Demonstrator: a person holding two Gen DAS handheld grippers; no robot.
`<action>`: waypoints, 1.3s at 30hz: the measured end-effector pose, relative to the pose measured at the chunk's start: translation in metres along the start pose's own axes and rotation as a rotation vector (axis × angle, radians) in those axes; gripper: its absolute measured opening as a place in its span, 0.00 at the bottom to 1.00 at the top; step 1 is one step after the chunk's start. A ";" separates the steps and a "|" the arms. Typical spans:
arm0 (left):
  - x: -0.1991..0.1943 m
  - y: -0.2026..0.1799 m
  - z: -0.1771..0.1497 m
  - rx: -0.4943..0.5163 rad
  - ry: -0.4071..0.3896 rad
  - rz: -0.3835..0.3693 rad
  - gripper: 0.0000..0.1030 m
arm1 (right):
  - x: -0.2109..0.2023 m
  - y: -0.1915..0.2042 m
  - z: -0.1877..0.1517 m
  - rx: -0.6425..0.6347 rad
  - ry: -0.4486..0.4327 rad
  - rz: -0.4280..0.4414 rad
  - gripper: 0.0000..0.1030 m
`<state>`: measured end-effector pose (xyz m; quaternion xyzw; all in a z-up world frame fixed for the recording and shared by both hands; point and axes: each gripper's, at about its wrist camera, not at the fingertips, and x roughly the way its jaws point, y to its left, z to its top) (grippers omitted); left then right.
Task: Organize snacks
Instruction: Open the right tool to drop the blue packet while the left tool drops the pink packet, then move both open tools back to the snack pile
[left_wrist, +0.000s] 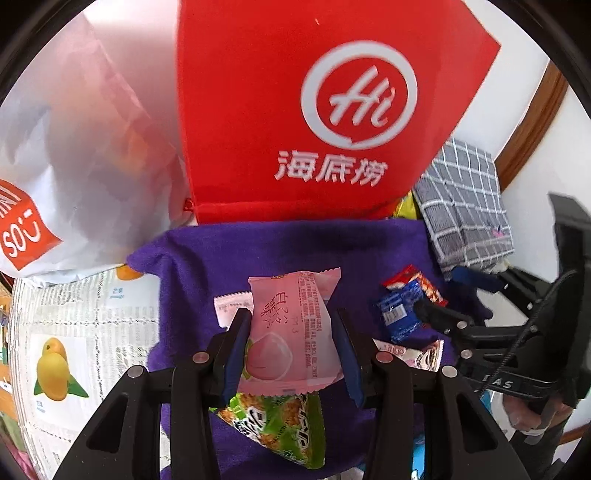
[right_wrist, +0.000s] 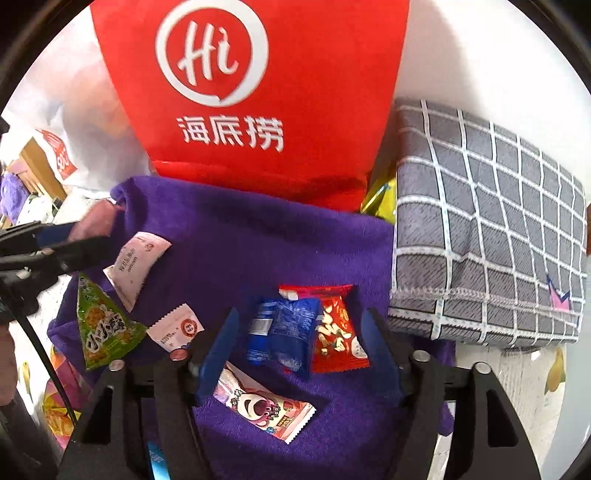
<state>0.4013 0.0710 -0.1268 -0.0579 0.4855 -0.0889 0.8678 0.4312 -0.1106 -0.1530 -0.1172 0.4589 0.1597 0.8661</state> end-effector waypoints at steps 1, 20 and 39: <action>0.003 -0.002 -0.001 0.004 0.009 0.003 0.42 | -0.002 0.001 -0.001 -0.002 -0.004 -0.002 0.68; 0.018 -0.009 -0.002 0.007 0.075 -0.059 0.63 | -0.038 -0.009 0.003 0.037 -0.090 0.008 0.68; -0.074 -0.025 -0.003 0.067 -0.086 -0.058 0.65 | -0.122 0.006 -0.059 0.193 -0.183 0.050 0.49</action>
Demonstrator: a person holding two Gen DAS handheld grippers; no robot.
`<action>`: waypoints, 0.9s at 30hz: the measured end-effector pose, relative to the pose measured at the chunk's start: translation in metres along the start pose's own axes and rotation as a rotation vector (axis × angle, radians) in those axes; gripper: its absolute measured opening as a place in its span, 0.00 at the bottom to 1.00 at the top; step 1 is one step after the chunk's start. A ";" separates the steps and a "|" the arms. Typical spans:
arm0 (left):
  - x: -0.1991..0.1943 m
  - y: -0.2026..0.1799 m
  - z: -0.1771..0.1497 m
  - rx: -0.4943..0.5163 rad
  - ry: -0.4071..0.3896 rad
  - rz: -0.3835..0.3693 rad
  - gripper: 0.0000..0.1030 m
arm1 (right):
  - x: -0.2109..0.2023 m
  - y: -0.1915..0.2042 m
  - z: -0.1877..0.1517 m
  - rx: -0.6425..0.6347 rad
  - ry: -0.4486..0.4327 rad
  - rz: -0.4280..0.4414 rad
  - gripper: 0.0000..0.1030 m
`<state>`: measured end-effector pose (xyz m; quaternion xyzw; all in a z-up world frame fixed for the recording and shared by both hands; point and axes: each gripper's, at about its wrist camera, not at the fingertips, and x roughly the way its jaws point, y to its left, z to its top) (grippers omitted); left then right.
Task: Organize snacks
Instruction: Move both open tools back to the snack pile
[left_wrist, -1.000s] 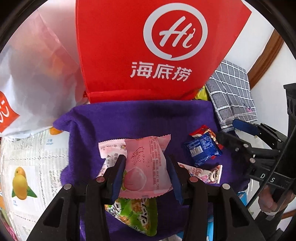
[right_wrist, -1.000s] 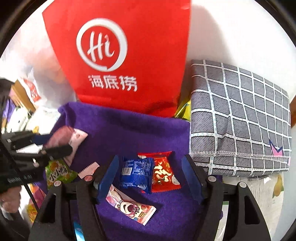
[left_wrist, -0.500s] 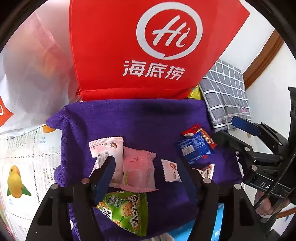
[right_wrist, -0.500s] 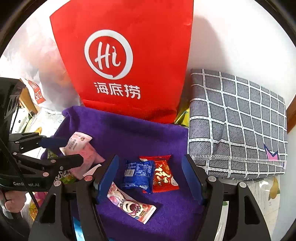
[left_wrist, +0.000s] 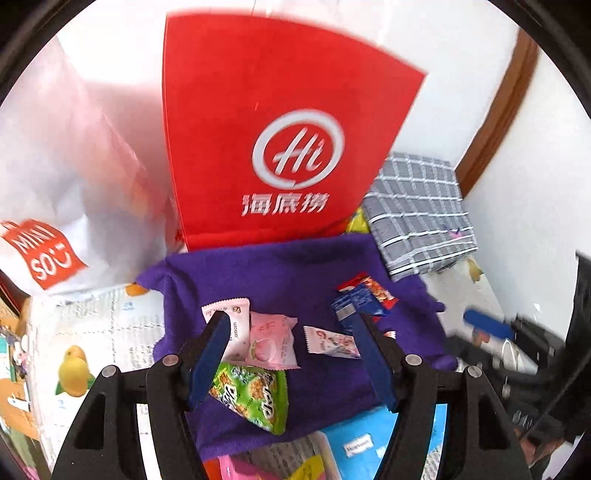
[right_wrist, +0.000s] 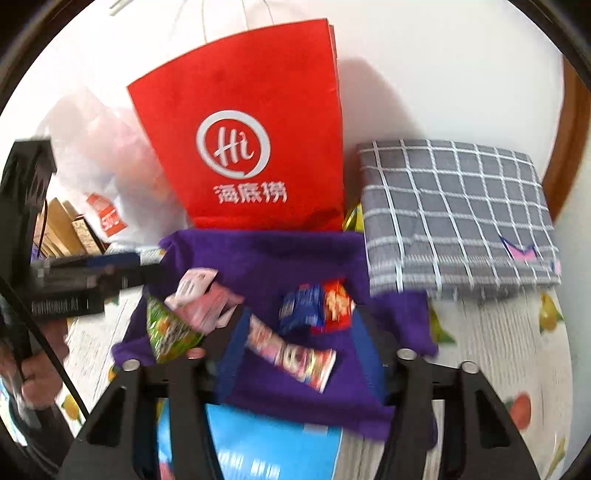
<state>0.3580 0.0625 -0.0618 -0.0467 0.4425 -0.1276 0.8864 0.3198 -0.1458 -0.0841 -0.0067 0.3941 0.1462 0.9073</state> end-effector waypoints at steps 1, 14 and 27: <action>-0.006 -0.002 -0.001 0.001 -0.009 0.002 0.65 | -0.008 0.001 -0.007 0.001 -0.002 0.005 0.49; -0.077 -0.004 -0.084 -0.017 -0.008 0.045 0.65 | -0.059 0.026 -0.122 0.067 0.071 0.075 0.49; -0.112 -0.001 -0.154 -0.053 -0.010 0.064 0.65 | -0.072 0.068 -0.218 0.051 0.116 0.191 0.52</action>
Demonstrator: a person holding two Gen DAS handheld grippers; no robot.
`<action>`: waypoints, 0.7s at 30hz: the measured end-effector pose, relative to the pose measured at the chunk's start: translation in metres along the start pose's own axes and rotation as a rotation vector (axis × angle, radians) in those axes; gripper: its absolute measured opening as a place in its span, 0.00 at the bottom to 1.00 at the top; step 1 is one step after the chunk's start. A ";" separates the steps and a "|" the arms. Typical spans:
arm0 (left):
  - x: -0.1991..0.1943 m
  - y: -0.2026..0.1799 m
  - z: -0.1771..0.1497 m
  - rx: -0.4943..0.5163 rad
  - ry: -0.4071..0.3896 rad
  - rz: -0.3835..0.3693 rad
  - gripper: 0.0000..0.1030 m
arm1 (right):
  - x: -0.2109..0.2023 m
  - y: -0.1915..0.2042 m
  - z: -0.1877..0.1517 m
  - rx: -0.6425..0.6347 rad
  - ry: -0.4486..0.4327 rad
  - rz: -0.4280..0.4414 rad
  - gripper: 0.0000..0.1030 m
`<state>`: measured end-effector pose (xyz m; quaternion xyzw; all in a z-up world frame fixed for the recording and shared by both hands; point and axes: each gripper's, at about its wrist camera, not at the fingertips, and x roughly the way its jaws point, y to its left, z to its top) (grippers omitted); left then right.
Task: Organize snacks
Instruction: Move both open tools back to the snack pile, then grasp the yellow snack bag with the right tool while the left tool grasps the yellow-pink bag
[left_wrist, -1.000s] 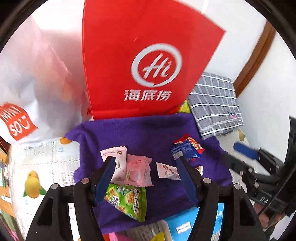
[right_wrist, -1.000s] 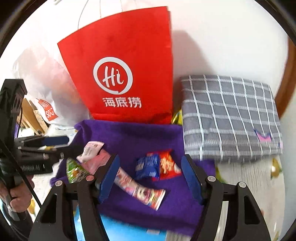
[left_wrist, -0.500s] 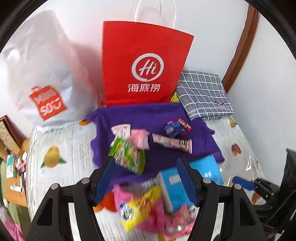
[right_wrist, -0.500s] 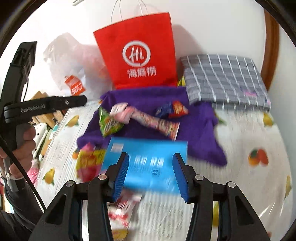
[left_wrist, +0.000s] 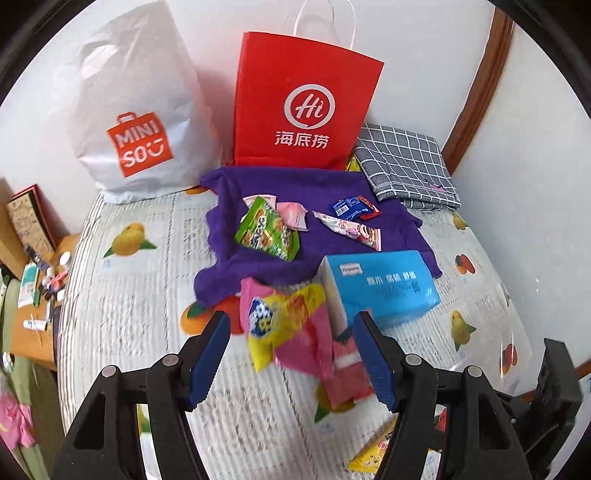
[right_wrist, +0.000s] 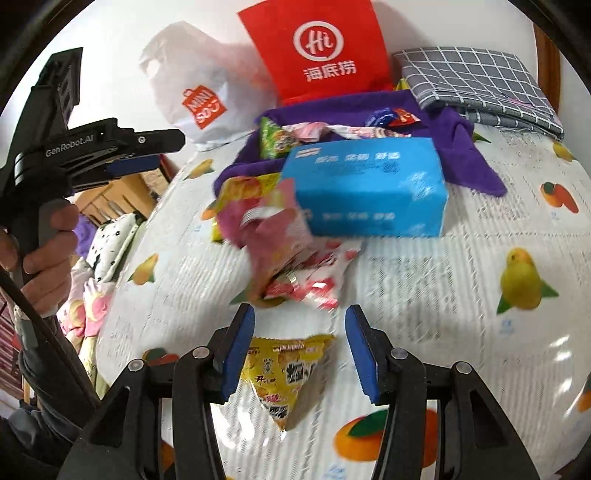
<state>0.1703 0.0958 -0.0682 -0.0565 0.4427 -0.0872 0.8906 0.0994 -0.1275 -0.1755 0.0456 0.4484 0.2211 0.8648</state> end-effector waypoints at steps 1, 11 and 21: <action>-0.003 0.001 -0.005 -0.007 -0.001 -0.001 0.65 | 0.001 0.004 -0.004 -0.015 -0.003 -0.019 0.53; -0.009 0.008 -0.031 -0.042 0.014 0.002 0.65 | -0.020 0.005 -0.023 0.044 -0.078 0.013 0.53; -0.014 0.009 -0.047 -0.037 0.010 0.014 0.65 | 0.017 0.029 -0.051 -0.024 0.032 -0.034 0.59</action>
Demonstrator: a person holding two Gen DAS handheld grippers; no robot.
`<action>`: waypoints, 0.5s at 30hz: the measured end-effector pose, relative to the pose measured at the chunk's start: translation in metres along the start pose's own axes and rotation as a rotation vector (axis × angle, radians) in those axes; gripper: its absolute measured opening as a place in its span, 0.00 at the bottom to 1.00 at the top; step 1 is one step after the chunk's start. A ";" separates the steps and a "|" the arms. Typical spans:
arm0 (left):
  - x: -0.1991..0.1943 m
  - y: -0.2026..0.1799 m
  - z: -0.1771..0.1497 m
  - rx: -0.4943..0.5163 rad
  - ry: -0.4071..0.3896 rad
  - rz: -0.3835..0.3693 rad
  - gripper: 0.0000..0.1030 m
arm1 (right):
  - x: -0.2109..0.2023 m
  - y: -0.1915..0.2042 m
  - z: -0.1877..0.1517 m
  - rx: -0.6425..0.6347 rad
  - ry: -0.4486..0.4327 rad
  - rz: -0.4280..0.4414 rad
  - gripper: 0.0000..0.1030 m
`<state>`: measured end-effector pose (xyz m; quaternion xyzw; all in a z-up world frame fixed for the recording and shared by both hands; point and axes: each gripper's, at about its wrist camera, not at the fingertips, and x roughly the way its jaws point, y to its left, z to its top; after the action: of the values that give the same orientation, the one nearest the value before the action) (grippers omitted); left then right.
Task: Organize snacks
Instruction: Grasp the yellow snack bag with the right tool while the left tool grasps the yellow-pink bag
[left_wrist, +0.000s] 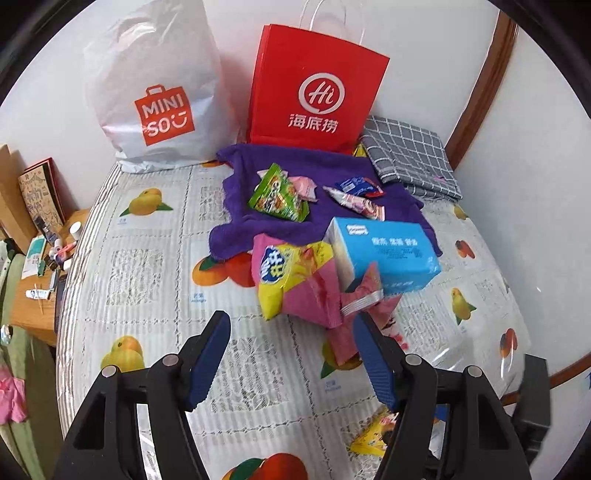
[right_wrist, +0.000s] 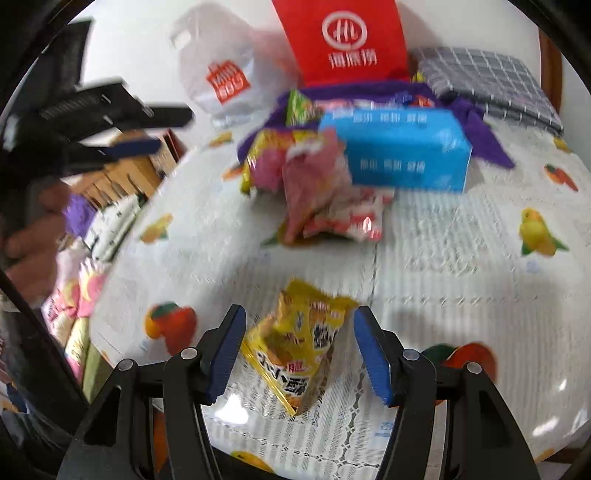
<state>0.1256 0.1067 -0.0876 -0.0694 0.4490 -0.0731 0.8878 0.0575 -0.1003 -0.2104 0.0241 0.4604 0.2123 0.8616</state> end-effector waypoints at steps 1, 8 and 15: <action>0.002 0.002 -0.002 -0.002 0.005 0.004 0.65 | 0.006 -0.001 -0.001 0.004 0.010 -0.004 0.59; 0.023 0.013 -0.009 -0.035 0.040 0.008 0.65 | 0.021 -0.004 0.002 -0.018 -0.035 -0.008 0.62; 0.054 0.004 -0.004 -0.019 0.065 -0.015 0.65 | 0.022 -0.013 0.012 -0.053 -0.046 0.015 0.55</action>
<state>0.1538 0.1004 -0.1333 -0.0789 0.4777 -0.0779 0.8715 0.0827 -0.1020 -0.2236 0.0095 0.4342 0.2303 0.8708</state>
